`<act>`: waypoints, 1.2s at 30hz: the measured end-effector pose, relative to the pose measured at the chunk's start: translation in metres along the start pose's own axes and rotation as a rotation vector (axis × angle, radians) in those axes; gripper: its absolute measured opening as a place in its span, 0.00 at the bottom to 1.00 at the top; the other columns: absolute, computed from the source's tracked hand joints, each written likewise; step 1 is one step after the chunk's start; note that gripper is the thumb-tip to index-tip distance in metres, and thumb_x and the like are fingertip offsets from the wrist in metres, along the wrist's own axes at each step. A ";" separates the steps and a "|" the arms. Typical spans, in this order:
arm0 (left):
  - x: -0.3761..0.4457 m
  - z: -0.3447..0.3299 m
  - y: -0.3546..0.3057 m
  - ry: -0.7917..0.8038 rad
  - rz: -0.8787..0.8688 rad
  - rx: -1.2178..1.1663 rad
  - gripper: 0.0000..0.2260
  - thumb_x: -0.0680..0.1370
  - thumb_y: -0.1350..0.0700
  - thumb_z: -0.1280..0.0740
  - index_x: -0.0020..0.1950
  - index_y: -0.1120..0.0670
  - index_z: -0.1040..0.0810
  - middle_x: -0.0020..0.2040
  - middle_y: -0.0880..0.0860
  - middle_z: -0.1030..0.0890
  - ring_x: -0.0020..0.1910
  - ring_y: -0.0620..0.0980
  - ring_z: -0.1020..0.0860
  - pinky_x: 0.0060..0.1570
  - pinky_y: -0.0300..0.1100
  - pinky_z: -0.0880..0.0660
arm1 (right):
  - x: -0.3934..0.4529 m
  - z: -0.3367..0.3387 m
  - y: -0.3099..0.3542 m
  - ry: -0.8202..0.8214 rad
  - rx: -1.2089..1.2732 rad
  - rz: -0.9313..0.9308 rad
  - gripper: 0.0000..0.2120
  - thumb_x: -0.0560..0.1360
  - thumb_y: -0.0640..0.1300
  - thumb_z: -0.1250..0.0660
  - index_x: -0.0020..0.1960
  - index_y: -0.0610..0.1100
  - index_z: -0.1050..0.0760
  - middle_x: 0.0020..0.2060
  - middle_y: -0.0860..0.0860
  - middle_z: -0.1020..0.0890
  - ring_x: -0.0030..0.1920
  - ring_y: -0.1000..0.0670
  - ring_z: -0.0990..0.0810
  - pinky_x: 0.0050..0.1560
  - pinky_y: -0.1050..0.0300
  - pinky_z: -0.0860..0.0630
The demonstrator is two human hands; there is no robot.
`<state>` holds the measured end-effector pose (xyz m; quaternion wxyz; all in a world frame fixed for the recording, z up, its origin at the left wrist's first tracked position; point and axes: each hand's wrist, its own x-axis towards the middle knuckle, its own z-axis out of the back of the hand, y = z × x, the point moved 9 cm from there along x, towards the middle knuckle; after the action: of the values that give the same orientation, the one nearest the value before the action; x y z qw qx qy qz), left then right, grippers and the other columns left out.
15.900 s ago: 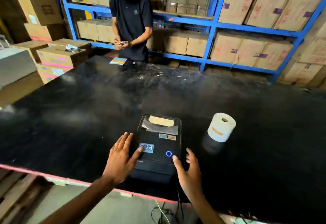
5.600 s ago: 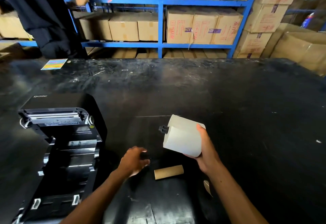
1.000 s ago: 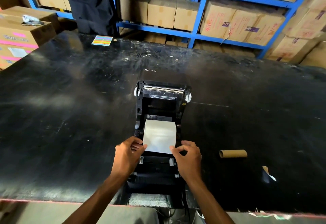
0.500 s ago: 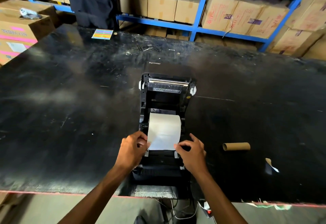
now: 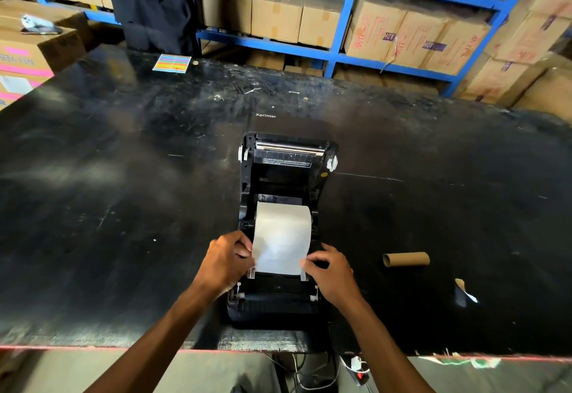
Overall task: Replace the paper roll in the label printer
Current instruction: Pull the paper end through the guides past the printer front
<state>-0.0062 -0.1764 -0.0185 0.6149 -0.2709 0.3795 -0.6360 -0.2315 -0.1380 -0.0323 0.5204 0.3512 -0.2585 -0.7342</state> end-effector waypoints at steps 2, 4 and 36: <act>0.001 0.004 0.005 -0.037 0.036 -0.057 0.11 0.69 0.68 0.27 0.37 0.53 0.23 0.33 0.51 0.17 0.30 0.45 0.19 0.29 0.28 0.25 | 0.001 -0.001 0.000 0.019 -0.052 0.005 0.05 0.72 0.51 0.30 0.40 0.53 0.17 0.69 0.50 0.27 0.73 0.48 0.38 0.71 0.44 0.47; 0.003 0.005 0.007 -0.044 0.047 -0.069 0.11 0.69 0.67 0.27 0.36 0.54 0.24 0.33 0.52 0.18 0.30 0.47 0.20 0.30 0.32 0.23 | 0.004 -0.001 0.001 0.042 -0.082 0.002 0.05 0.72 0.52 0.31 0.41 0.52 0.17 0.69 0.50 0.27 0.74 0.48 0.39 0.71 0.44 0.47; 0.011 -0.011 -0.002 0.224 -0.068 0.133 0.13 0.72 0.62 0.28 0.41 0.50 0.31 0.41 0.49 0.19 0.38 0.45 0.21 0.34 0.36 0.28 | 0.007 -0.008 0.002 0.142 -0.015 -0.004 0.09 0.74 0.51 0.33 0.36 0.52 0.20 0.66 0.50 0.24 0.73 0.48 0.37 0.73 0.41 0.46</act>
<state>-0.0171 -0.1853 -0.0241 0.5636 -0.1697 0.3934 -0.7063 -0.2253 -0.1449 -0.0378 0.5387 0.3991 -0.2148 -0.7102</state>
